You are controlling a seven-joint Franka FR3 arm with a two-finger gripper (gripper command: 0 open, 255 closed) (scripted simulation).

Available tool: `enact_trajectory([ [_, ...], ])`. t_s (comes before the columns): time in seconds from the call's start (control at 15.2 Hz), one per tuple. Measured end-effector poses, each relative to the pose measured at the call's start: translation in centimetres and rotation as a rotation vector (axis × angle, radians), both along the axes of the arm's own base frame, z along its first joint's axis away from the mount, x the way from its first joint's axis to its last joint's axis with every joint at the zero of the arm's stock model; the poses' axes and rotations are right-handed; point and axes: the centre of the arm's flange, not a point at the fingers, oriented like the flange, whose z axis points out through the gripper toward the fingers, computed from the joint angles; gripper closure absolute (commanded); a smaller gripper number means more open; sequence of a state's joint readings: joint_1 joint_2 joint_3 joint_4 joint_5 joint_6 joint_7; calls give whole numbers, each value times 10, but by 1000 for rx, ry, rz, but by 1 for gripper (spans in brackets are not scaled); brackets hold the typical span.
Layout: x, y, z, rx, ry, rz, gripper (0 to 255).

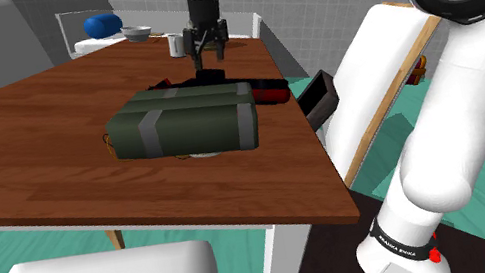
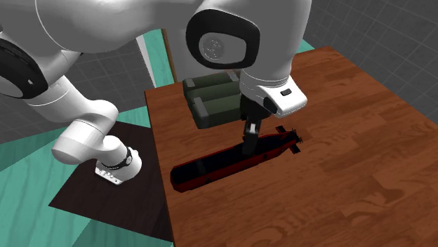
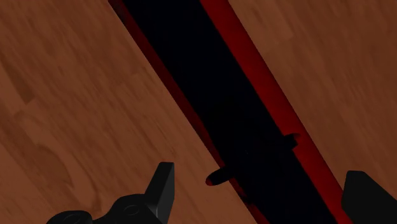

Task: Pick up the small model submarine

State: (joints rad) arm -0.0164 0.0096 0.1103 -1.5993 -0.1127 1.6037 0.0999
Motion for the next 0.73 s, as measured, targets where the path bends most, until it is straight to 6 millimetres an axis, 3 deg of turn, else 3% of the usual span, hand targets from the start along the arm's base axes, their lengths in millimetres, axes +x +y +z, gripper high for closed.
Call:
enact_trajectory([
  [0.4,4,1,-29,0,0,1,0],
  [0.46,4,1,-32,0,0,1,255],
  [0.73,4,1,-33,0,-2,1,255],
])
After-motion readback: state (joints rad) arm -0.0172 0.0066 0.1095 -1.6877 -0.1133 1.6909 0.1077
